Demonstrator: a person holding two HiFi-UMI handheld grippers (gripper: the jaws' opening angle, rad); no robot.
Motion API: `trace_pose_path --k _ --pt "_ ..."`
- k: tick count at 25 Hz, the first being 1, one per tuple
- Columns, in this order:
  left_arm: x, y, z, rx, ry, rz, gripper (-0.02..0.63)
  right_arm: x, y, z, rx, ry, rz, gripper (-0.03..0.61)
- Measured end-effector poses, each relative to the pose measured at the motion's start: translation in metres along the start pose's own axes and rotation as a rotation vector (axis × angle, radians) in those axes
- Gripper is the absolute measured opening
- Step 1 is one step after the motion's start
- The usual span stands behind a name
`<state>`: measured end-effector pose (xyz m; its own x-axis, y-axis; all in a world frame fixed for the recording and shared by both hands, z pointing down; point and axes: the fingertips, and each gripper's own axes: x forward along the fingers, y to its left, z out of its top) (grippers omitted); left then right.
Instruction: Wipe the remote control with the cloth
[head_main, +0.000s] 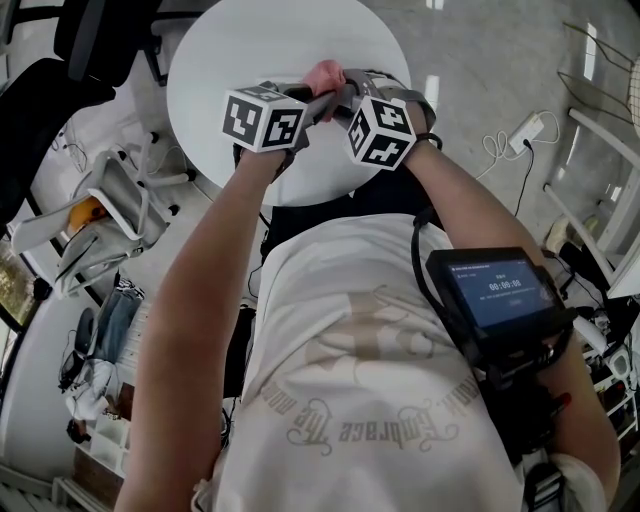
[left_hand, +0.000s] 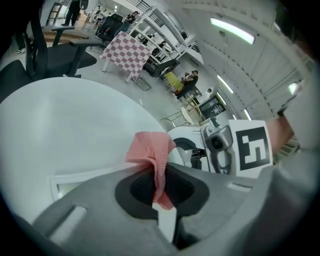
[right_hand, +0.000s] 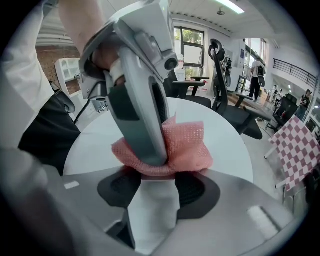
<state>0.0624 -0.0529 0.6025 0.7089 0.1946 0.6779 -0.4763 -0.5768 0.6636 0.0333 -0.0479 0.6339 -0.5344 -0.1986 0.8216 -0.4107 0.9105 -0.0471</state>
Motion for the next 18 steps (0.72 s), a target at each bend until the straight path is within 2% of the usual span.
trace_pose_path --k 7,18 --pt "-0.02 0.038 -0.008 0.001 0.011 0.168 0.018 0.0 0.0 -0.004 0.005 0.02 -0.01 0.221" --pt "-0.062 0.096 -0.033 -0.136 -0.057 0.344 0.018 -0.003 -0.008 -0.021 0.011 0.053 -0.015 0.221"
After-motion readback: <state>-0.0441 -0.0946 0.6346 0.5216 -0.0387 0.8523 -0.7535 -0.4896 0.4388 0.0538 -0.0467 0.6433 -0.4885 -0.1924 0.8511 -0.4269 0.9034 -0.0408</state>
